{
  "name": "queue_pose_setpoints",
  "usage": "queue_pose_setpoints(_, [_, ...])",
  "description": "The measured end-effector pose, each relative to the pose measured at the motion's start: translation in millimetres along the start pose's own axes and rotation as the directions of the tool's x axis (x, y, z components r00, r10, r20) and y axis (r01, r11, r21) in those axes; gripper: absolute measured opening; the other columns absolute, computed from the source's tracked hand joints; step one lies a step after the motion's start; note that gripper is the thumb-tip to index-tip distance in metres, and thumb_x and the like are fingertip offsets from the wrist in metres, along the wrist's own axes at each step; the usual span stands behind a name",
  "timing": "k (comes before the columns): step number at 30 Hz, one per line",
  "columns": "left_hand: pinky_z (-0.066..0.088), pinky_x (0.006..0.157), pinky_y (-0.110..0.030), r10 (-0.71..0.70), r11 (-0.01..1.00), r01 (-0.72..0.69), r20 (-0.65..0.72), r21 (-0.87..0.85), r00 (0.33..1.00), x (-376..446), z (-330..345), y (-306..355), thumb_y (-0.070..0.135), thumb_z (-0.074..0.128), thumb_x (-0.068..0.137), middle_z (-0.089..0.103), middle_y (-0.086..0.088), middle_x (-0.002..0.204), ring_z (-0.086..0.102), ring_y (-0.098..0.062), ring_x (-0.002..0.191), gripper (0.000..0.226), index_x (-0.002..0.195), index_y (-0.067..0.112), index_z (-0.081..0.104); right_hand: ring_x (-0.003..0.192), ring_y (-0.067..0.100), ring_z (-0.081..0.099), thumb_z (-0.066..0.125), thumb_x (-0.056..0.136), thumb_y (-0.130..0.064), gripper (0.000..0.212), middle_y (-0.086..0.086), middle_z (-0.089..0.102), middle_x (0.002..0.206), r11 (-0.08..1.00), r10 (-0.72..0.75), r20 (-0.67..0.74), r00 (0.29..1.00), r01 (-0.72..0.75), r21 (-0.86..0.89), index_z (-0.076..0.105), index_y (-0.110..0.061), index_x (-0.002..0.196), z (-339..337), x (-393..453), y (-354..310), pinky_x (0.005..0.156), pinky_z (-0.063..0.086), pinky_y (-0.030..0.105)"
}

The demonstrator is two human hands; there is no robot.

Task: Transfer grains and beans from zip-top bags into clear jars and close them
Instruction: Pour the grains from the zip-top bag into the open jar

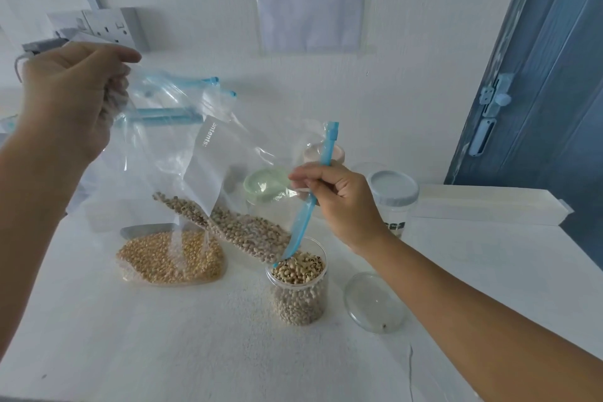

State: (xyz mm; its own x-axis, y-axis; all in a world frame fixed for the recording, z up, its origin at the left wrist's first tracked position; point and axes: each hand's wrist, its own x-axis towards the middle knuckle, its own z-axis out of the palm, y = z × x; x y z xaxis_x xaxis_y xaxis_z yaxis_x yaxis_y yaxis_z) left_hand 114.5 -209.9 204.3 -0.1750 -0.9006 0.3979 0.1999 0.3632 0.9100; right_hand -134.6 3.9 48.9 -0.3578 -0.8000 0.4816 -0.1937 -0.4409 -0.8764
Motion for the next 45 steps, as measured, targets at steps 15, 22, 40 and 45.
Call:
queue_pose_setpoints(15, [0.037,0.053,-0.013,0.030,0.999,-0.030,0.016,0.013,0.999,-11,8,-4,0.007,0.065,0.088,0.060,0.003,0.064,0.049,-0.005,0.058,0.023,0.080,0.021,0.082,0.131,0.006,0.058,0.076,0.095,-0.025,0.026,-0.010,0.065,0.134,0.982,0.149,0.310,0.939,-0.103,-0.159,0.075,-0.027,0.121,-10,-12,-2,0.115,0.044,0.032])
queue_pose_setpoints(22, [0.039,0.057,-0.014,0.045,0.998,-0.046,0.029,0.035,0.999,-14,12,-1,0.005,0.064,0.086,0.062,0.002,0.068,0.050,-0.005,0.061,0.026,0.080,0.023,0.082,0.096,0.013,0.074,0.063,0.098,0.004,0.027,-0.007,0.076,0.104,0.949,0.045,0.213,0.976,0.026,-0.315,0.080,-0.013,0.111,-7,-6,11,0.091,0.060,0.028])
queue_pose_setpoints(40, [0.045,0.068,-0.019,0.136,0.971,-0.152,0.095,0.187,0.986,-26,20,6,0.010,0.064,0.089,0.062,0.004,0.075,0.050,-0.010,0.072,0.031,0.077,0.032,0.083,0.091,0.012,0.073,0.058,0.100,0.009,0.030,0.000,0.076,0.102,0.944,-0.019,0.133,0.991,0.061,-0.323,0.082,-0.009,0.104,-12,-2,24,0.088,0.060,0.025])
queue_pose_setpoints(45, [0.050,0.086,-0.024,0.186,0.928,-0.280,0.346,0.246,0.920,-36,8,12,-0.009,0.058,0.091,0.067,0.002,0.092,0.059,-0.008,0.095,0.028,0.096,0.010,0.078,0.093,0.015,0.073,0.057,0.100,0.008,0.031,-0.002,0.076,0.103,0.957,0.030,0.101,0.994,0.001,-0.291,0.082,-0.010,0.103,-13,-3,28,0.090,0.061,0.031])
